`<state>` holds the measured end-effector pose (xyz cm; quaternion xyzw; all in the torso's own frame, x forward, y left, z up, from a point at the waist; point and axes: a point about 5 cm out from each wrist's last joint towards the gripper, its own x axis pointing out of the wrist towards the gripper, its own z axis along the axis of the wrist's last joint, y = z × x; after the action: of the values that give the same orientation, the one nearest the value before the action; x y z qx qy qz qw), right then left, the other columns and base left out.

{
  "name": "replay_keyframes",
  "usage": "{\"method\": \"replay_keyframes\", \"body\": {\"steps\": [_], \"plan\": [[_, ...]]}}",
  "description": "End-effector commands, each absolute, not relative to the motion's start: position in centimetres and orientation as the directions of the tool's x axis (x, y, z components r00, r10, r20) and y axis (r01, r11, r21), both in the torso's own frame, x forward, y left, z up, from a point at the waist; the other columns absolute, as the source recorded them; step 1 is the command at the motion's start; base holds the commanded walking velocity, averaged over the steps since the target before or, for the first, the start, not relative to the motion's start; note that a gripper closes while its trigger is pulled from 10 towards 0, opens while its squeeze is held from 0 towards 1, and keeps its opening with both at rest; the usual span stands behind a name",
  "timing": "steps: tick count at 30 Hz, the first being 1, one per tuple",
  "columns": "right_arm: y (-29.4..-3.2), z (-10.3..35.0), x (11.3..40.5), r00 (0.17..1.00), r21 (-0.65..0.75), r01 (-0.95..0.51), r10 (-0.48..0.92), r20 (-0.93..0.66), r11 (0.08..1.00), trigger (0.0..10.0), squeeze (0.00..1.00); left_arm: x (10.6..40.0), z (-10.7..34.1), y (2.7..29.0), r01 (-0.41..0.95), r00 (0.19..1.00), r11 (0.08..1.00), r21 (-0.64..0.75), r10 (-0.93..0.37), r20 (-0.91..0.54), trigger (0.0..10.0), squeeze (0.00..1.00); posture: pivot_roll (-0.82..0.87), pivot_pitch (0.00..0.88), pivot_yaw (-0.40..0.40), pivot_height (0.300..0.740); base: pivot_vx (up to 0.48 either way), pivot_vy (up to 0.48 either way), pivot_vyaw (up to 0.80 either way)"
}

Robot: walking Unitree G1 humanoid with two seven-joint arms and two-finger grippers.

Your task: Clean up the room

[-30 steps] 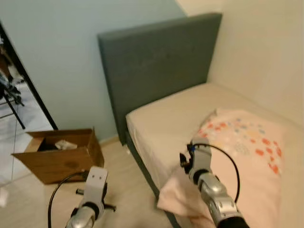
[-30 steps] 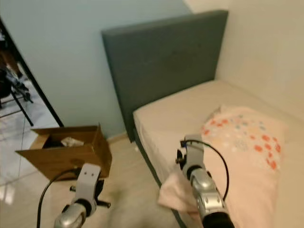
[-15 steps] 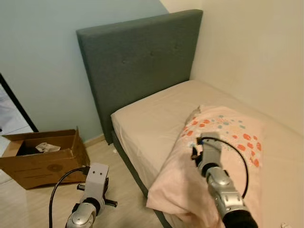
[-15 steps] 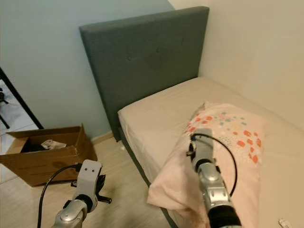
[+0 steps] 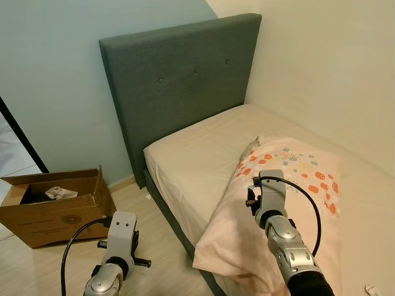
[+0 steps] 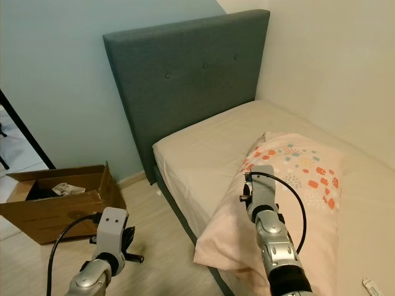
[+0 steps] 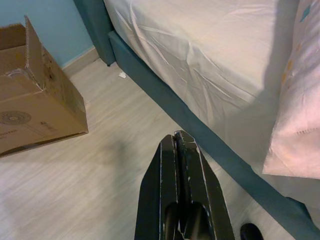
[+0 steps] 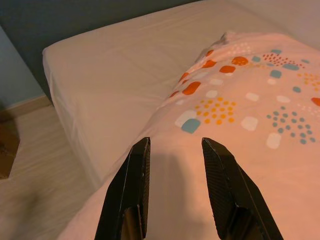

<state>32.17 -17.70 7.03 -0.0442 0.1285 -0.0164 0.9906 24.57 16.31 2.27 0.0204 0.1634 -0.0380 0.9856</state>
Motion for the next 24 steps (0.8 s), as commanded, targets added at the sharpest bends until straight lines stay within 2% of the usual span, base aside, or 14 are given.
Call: {"method": "replay_keyframes", "body": {"steps": [1, 24], "plan": [[-17.48, 6.43, 32.01, 0.958, -0.100, 0.009, -0.037, -0.283, 0.995, 10.0, 0.00, 24.37, 2.29, 16.35, 0.070, 0.944, 0.998, 0.010, -0.063, -0.325, 10.0, 0.00, -0.03, 0.067, -0.020, 0.727, -0.244, 0.000, 0.00], [-17.02, 5.88, 31.52, 0.952, -0.074, 0.002, -0.024, -0.304, 0.997, 10.0, 0.00, 23.83, 2.17, 16.17, 0.101, 0.936, 0.995, 0.011, -0.092, -0.339, 10.0, 0.00, -0.03, 0.066, -0.011, 0.727, -0.266, 0.000, 0.00]]}}
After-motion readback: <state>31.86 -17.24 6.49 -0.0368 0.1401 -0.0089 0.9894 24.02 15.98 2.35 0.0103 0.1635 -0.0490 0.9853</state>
